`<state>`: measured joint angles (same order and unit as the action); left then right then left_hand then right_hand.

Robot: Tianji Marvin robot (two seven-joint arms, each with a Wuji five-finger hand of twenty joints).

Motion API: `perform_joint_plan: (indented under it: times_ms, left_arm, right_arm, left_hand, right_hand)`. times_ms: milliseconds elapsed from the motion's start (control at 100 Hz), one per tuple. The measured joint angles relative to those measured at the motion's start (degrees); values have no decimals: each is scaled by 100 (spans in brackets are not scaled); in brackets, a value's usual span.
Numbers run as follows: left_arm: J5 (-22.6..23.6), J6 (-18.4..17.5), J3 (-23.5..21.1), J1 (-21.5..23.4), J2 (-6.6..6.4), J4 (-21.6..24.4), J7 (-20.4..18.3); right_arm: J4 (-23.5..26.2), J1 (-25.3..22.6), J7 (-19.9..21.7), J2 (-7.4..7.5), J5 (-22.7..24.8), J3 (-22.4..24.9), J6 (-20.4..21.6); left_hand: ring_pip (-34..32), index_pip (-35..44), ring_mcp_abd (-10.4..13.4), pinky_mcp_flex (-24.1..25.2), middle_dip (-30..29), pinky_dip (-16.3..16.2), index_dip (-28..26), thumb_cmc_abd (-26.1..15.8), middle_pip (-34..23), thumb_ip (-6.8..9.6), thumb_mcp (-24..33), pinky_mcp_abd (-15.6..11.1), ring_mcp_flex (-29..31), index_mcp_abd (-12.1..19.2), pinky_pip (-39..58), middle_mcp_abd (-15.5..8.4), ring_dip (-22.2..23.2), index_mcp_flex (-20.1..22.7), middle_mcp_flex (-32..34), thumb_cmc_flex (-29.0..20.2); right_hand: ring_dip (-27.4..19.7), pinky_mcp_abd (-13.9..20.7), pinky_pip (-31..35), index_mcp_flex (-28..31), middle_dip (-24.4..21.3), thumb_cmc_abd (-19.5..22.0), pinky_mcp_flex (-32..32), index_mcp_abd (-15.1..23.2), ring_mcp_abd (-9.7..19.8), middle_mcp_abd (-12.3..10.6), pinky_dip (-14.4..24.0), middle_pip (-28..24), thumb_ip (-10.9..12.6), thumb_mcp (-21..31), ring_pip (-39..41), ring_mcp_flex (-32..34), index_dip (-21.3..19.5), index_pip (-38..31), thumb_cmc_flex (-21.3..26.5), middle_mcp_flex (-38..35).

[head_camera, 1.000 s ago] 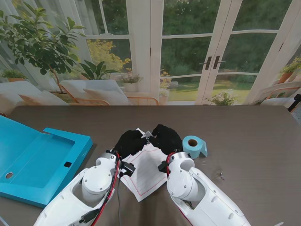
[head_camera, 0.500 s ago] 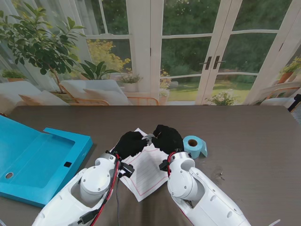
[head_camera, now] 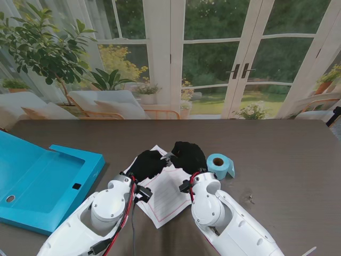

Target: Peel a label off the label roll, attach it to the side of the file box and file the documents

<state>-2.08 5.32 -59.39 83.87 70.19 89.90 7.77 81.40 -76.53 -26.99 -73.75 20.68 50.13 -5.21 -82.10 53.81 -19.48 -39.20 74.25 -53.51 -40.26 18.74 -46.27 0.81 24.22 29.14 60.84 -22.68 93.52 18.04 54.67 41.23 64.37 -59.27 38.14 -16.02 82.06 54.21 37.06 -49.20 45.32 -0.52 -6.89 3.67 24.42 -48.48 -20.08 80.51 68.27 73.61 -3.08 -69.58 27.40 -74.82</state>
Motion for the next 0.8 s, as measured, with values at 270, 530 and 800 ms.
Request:
perform_joint_plan:
  times_ms: [270,530,800]
  left_arm:
    - [7,42,-9,32,0,8,-7]
    - [56,140,-40,75,-7,46,-21]
    - [3,161,-124,156,1,110,51]
  right_arm:
    - [-2,-14,32,2,-85,52,-8]
    - [16,-61,72,6,-158,119,3]
    - [41,-98,77,9,-176,167,-40]
  left_hand:
    - [61,-18,-8,27,-19,0,0,0,30,0,0,1,-13,0,-70,1,0,0,0,0]
    - [1020,-266,-363,552,-687,135,256,-3,796,-6,-250,200,-426,-17,-664,253,-130,-30,-293,-70]
    - [3401,-1838,-1003,1732,-2535,750,956,-394,2394,-9,-571,433,-1259,-117,-1954,632,-819,192,-724,94]
  right_hand:
    - [474,0,132,7,544,-1,1,2,67,-93,217,3,-10,1,865,71,-566,-119,38,-281]
    - [611,56,150,7,631,7,1,52,106,-135,385,-4,-64,1,1038,87,-731,-167,84,-346]
    - [624,66,150,7,634,7,1,59,108,-137,518,-4,-64,1,1055,87,-788,-168,84,-346]
